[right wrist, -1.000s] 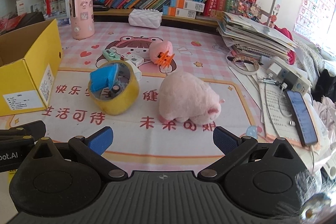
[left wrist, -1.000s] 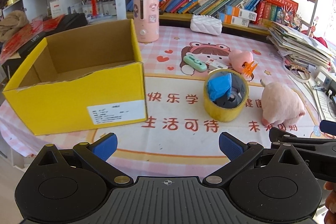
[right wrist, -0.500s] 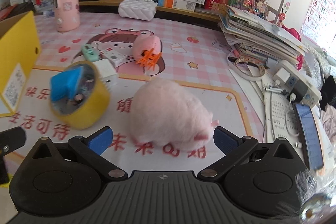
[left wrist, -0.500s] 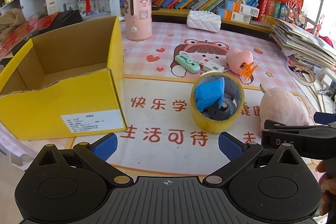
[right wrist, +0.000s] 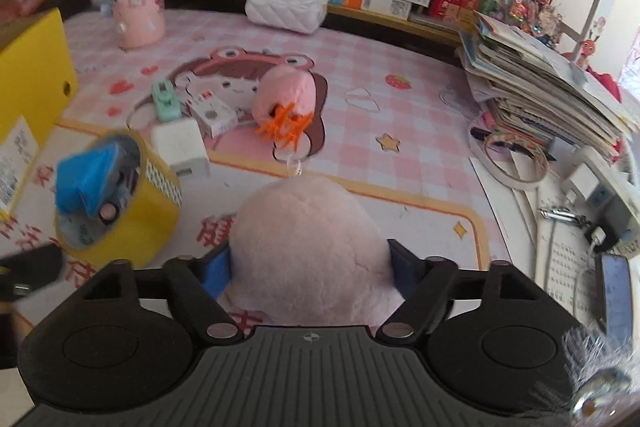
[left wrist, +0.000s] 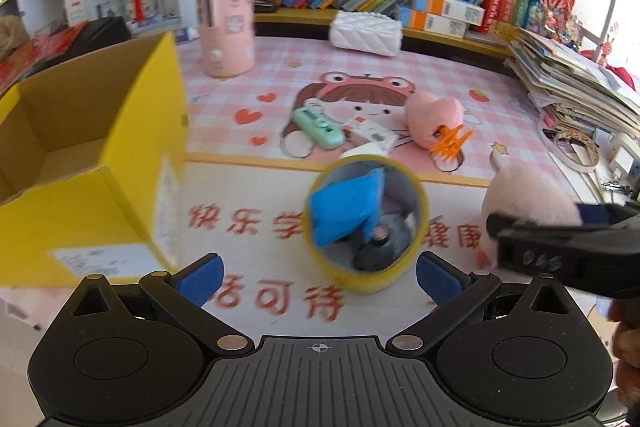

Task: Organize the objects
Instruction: 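Grasp the pink plush pig with the right tool while the left tool approaches the tape roll, then grasp the yellow tape roll with the left tool while the right tool lifts the pig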

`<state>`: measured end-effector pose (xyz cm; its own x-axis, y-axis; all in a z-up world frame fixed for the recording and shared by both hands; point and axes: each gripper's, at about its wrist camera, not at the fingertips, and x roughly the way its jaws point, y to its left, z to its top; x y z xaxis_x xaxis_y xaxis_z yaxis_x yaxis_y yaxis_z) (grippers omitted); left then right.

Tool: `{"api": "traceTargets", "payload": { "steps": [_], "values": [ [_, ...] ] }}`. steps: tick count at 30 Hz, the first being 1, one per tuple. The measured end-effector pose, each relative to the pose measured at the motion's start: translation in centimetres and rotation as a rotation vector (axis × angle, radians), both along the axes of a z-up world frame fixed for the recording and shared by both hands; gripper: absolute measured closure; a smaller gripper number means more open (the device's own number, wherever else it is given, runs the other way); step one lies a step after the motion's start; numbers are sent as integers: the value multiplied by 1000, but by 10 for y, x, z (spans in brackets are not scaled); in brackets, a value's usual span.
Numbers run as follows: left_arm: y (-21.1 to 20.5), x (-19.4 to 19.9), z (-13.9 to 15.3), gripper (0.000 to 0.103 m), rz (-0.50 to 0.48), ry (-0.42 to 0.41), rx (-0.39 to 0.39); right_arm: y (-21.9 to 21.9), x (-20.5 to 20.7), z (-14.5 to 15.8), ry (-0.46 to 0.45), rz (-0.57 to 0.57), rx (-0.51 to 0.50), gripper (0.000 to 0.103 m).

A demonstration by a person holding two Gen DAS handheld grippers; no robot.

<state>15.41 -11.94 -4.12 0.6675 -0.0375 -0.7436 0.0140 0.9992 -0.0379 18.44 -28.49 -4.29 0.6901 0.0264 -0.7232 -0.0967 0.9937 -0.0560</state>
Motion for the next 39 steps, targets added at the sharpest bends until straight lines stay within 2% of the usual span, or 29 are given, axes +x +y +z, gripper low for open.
{"api": "traceTargets", "payload": {
  "steps": [2, 7, 14, 18, 21, 23, 26, 29, 34, 39],
  "values": [
    [-7, 10, -4, 0, -12, 5, -3, -8, -2, 11, -46, -17, 31, 31],
    [-15, 34, -14, 0, 2, 45, -48, -21, -5, 31, -130, -20, 30, 31],
    [-28, 47, -23, 2, -6, 69, -37, -35, -4, 32, -131, -23, 35, 31],
    [-31, 51, -26, 14, 36, 82, -2, -45, -4, 30, -126, -50, 38, 31],
    [-32, 53, -23, 15, 48, 85, -17, -53, -6, 29, -120, -75, 43, 30],
    [-41, 50, -14, 15, 17, 34, 14, -57, -7, 27, -118, -91, 45, 30],
    [-64, 42, 5, 15, -75, -96, 93, -64, -8, 26, -121, -115, 45, 30],
    [-84, 37, 14, 15, -155, -162, 152, -71, -10, 26, -118, -133, 48, 30],
    [-92, 35, 18, 15, -166, -173, 142, -79, -14, 25, -114, -156, 47, 30],
    [-81, 24, 37, 15, -122, -279, 106, -83, -18, 26, -120, -178, 58, 30]
  ]
}}
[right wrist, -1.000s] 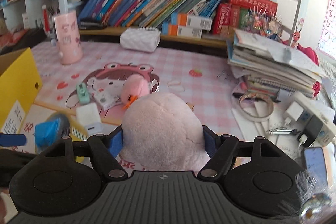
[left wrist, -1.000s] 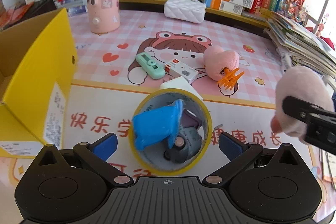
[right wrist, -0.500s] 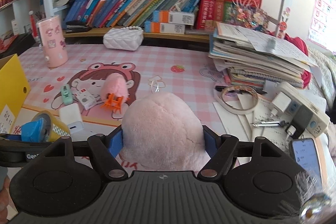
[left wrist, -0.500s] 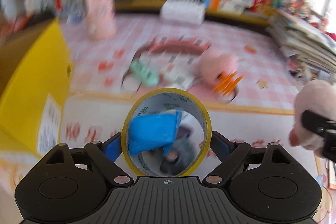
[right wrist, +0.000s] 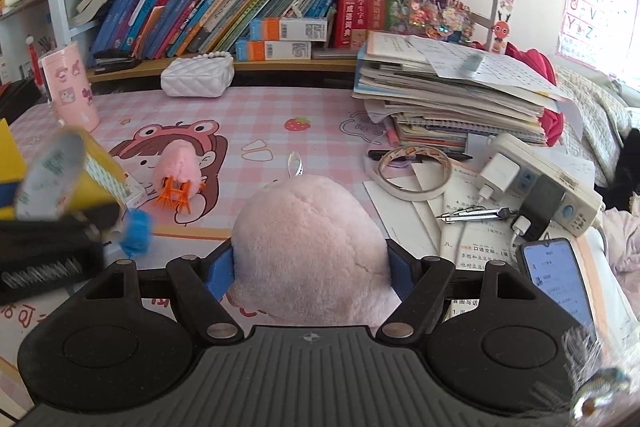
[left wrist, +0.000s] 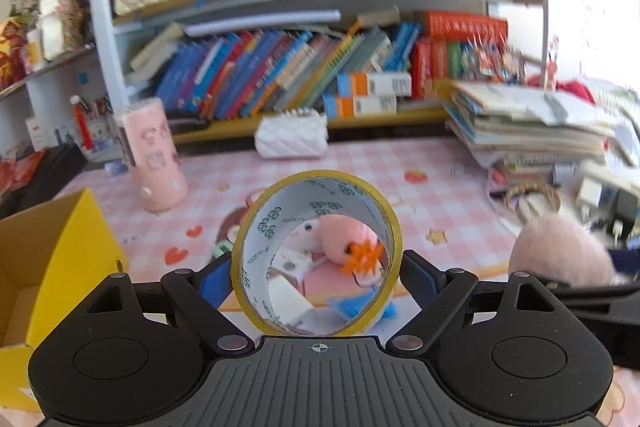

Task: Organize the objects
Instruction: 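Grasp the yellow tape roll with the left tool while the right tool lifts the pig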

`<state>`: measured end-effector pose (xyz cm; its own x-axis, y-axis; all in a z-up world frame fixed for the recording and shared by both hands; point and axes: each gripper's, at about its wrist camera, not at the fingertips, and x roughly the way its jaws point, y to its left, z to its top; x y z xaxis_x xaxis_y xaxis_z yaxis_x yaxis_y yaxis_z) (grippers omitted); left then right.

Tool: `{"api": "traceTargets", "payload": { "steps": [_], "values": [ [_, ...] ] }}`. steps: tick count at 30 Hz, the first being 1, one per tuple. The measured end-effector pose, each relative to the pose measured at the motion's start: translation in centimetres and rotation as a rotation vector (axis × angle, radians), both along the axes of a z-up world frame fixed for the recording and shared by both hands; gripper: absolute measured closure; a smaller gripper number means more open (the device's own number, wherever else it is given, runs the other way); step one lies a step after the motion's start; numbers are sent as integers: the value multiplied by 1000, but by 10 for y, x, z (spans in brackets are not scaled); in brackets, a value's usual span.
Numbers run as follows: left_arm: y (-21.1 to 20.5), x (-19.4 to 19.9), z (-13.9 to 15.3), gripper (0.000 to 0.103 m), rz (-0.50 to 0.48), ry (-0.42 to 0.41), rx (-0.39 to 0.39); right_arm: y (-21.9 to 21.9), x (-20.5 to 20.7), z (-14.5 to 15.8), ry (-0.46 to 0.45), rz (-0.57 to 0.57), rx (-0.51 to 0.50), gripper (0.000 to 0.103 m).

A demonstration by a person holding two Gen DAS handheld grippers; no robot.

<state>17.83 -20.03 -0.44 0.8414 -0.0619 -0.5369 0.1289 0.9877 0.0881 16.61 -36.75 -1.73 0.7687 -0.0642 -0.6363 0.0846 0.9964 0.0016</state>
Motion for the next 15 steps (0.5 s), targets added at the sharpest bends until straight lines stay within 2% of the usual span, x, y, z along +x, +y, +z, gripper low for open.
{"api": "traceTargets", "payload": {
  "steps": [4, 15],
  "values": [
    [18, -16, 11, 15, 49, -58, -50, 8, -4, 2, -10, 10, -3, 30],
    [67, -45, 14, 15, 129, -50, -77, 52, -25, 14, -48, 55, -26, 30]
  ]
}}
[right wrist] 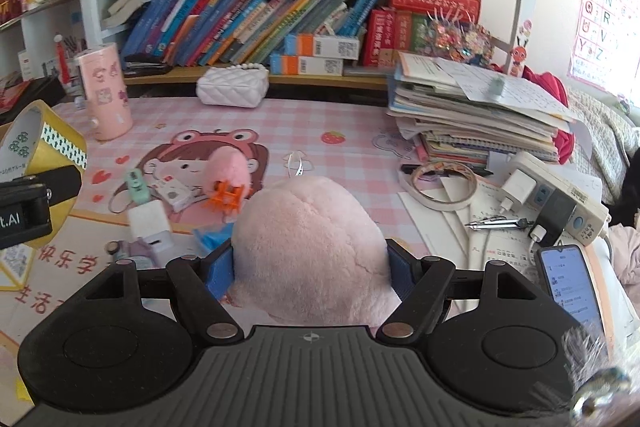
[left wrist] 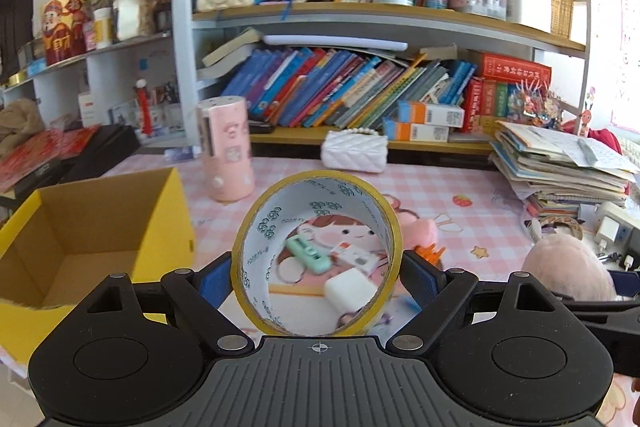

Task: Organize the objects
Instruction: 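Grasp the yellow tape roll with the left tool while the right tool lifts the pig, then carry the tape roll and the pig toward the yellow cardboard box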

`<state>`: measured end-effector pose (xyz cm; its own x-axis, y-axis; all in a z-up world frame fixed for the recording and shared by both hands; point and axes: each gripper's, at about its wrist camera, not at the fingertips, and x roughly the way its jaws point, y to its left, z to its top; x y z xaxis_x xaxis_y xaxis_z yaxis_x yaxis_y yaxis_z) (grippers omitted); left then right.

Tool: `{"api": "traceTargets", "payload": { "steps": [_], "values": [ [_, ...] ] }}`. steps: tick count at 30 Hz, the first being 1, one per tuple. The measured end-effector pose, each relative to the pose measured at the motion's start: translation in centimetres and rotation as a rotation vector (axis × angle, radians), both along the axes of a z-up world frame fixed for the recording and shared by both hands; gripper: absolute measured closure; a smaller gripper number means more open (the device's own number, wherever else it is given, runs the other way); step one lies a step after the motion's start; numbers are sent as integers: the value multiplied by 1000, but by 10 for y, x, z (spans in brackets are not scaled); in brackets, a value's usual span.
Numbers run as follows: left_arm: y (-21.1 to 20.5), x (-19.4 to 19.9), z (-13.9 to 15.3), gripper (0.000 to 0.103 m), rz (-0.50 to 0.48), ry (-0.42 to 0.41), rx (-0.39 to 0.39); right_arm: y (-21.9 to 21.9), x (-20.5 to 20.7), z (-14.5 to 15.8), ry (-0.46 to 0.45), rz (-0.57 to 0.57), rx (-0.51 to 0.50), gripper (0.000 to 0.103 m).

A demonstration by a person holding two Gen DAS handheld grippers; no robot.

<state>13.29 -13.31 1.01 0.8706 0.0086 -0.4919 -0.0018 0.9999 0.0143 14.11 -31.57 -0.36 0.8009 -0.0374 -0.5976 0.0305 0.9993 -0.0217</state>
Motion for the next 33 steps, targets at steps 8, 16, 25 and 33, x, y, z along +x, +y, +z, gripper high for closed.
{"api": "traceTargets", "payload": {
  "steps": [8, 16, 25, 33],
  "values": [
    [37, -20, 0, 16, 50, 8, -23, 33, -16, 6, -9, 20, -14, 30],
    [63, -38, -3, 16, 82, 22, -32, 62, -26, 8, -8, 61, -27, 30],
    [93, -55, -5, 16, 122, 43, -42, 98, -37, 7, 4, 115, -33, 30],
    [123, -73, 1, 16, 153, 35, -29, 128, -47, 9, 11, 149, -12, 30]
  ]
}}
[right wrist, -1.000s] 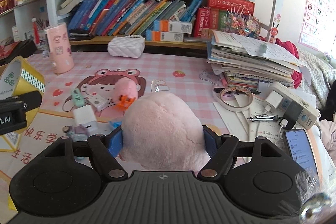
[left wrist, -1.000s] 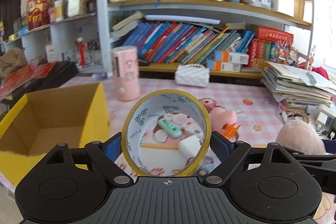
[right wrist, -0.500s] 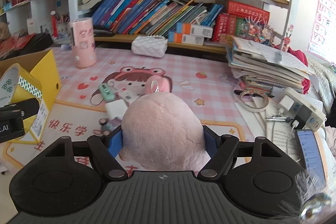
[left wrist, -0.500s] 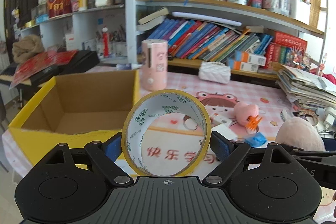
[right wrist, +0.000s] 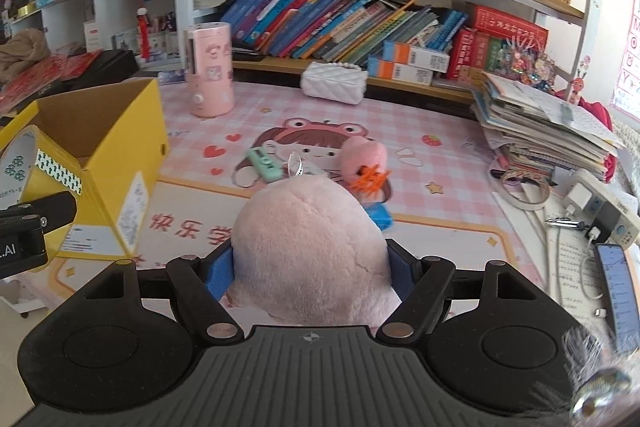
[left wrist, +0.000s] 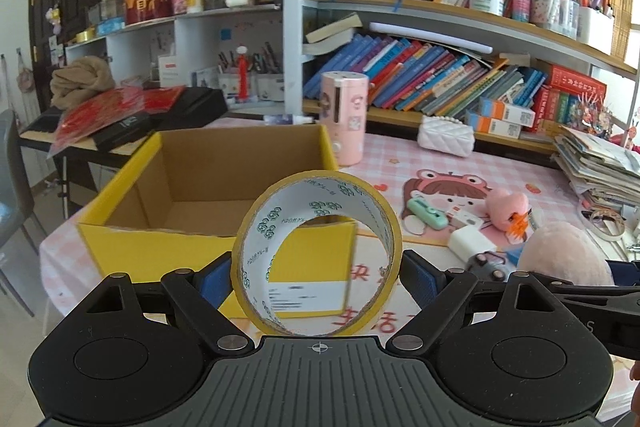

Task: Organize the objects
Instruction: 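Carry the tape roll and the pig toward the yellow cardboard box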

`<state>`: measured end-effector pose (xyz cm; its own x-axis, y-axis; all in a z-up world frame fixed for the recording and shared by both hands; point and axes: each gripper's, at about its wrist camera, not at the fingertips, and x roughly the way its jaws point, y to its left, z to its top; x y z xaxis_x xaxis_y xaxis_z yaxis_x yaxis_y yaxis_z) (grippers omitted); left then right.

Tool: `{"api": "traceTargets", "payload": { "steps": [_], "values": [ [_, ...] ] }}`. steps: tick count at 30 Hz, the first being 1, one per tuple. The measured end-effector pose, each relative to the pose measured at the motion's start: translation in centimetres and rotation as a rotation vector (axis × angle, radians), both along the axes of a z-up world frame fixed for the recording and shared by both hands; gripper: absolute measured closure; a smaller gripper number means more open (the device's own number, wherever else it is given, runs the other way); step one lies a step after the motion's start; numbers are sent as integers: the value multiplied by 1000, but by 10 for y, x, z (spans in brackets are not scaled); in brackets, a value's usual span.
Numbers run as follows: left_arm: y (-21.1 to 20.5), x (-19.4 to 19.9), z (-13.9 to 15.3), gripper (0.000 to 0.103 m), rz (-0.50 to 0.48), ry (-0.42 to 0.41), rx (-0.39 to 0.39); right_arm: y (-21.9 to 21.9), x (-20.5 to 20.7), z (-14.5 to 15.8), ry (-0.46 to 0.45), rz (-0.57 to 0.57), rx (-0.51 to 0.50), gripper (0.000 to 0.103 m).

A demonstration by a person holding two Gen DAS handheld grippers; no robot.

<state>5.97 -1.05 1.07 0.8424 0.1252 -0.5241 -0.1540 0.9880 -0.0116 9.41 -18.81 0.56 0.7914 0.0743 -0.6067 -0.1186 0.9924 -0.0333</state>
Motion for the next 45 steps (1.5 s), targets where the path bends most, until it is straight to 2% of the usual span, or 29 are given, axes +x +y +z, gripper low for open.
{"api": "traceTargets", "payload": {
  "steps": [19, 34, 45],
  "values": [
    [75, -52, 7, 16, 35, -24, 14, 86, -53, 4, -10, 69, 14, 30],
    [128, -87, 0, 16, 69, -4, 1, 145, -86, -4, 23, 129, 15, 30],
    [151, -105, -1, 16, 97, -6, -9, 174, -100, -7, 70, 184, 34, 30]
  ]
}}
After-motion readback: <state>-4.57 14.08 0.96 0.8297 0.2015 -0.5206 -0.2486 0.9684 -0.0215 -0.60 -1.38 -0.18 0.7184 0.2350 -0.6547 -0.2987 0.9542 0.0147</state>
